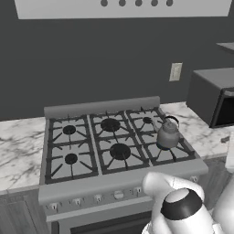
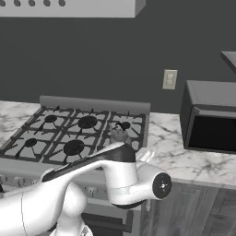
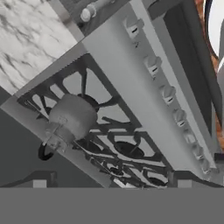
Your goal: The kettle is done boiling. Turn off the stove, then wait for 300 timesteps before moving the kettle to the dining table.
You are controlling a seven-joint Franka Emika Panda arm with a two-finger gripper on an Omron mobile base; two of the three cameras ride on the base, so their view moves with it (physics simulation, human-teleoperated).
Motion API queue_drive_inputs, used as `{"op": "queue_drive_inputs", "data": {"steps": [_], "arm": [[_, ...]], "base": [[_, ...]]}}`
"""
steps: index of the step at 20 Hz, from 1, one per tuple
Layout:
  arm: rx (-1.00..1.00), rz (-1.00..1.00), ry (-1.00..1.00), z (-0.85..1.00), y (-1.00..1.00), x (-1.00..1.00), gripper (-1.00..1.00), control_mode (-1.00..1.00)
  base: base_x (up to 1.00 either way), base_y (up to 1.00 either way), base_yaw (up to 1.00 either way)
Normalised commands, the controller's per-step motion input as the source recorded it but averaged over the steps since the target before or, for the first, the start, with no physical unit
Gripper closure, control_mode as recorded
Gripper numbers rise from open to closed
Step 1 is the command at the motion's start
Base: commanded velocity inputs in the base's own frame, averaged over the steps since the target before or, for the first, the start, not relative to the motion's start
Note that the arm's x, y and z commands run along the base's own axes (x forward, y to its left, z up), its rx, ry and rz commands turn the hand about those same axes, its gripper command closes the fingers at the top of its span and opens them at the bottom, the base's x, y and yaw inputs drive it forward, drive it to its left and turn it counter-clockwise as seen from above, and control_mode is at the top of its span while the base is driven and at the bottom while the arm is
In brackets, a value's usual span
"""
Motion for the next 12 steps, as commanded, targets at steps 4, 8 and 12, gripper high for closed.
{"op": "queue_drive_inputs", "data": {"steps": [4, 8, 12], "arm": [[-0.2, 0.26, 0.01, 0.43, 0.01, 0.36, -1.0, -1.0], [-0.21, 0.28, 0.0, 0.37, 0.05, 0.34, -1.0, -1.0], [-0.23, 0.3, 0.0, 0.32, 0.15, 0.36, -1.0, -1.0]], "base": [[0.0, 0.0, 0.0], [0.0, 0.0, 0.0], [0.0, 0.0, 0.0]]}}
